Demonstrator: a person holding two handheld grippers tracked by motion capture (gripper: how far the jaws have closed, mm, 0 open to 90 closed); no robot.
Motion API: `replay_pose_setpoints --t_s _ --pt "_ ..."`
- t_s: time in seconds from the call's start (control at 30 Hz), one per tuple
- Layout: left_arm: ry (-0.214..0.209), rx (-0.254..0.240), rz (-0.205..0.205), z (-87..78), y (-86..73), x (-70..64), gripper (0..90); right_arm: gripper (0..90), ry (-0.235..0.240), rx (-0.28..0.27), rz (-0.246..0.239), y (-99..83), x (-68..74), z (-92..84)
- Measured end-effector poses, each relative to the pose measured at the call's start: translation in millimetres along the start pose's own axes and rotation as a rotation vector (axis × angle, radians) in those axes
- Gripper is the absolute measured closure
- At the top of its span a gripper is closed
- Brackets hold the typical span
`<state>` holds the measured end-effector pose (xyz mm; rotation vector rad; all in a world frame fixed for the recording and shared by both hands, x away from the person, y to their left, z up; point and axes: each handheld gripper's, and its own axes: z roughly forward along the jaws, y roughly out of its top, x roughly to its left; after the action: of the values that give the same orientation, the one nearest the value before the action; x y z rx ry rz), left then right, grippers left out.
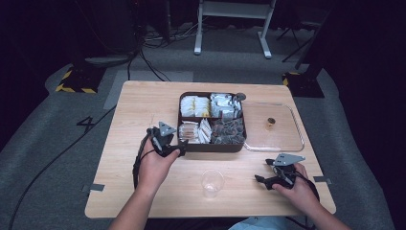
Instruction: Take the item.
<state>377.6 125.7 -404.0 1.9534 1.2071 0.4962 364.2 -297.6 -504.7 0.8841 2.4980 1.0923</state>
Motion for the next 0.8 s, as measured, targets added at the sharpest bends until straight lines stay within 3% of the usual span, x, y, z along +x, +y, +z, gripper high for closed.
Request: replay_pose_setpoints --t_s 0.4,0.7,0.8 --pt "-0.008 -0.030 -0.025 18.6 24.1 16.5 33.8 15.1 -0.004 -0.001 0.002 0.0 0.5 0.1" --pt "-0.015 -0.036 -0.010 34.6 46.5 21.1 34.2 15.2 -0.007 -0.001 0.005 0.1 0.9 0.2" --pt "-0.028 -0.043 -0.033 39.9 49.2 25.7 34.3 15.3 -0.011 -0.001 0.008 0.2 1.3 0.3"
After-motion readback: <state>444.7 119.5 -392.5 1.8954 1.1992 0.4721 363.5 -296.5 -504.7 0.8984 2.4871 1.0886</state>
